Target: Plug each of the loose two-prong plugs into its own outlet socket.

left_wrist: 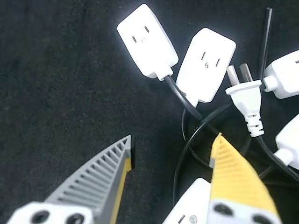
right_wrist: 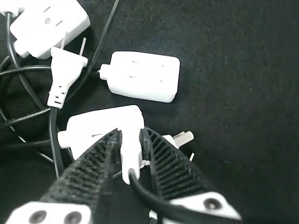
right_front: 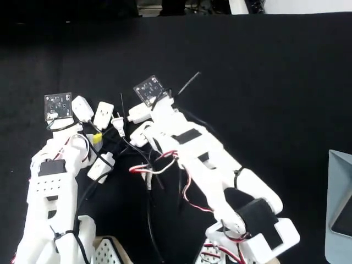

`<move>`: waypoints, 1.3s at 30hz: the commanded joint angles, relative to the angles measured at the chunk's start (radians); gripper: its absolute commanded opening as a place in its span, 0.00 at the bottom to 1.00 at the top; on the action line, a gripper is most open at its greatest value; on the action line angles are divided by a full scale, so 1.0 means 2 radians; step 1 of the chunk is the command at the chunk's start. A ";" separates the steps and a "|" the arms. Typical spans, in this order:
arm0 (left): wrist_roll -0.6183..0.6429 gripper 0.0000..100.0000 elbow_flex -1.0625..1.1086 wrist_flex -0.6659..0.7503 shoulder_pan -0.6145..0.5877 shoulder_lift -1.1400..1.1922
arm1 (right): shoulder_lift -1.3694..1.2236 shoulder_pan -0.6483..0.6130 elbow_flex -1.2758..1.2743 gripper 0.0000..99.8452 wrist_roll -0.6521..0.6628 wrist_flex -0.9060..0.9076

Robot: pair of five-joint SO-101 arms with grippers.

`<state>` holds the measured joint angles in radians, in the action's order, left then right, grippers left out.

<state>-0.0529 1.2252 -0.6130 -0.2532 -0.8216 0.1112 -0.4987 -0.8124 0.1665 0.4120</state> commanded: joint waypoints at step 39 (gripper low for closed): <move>0.002 0.27 -0.001 0.010 -0.003 -0.011 | 0.026 -0.006 0.006 0.01 -0.066 -0.055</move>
<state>-0.0529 1.2252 -0.6130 -0.2532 -0.8216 0.0913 -0.5002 -0.7940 0.0713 0.3138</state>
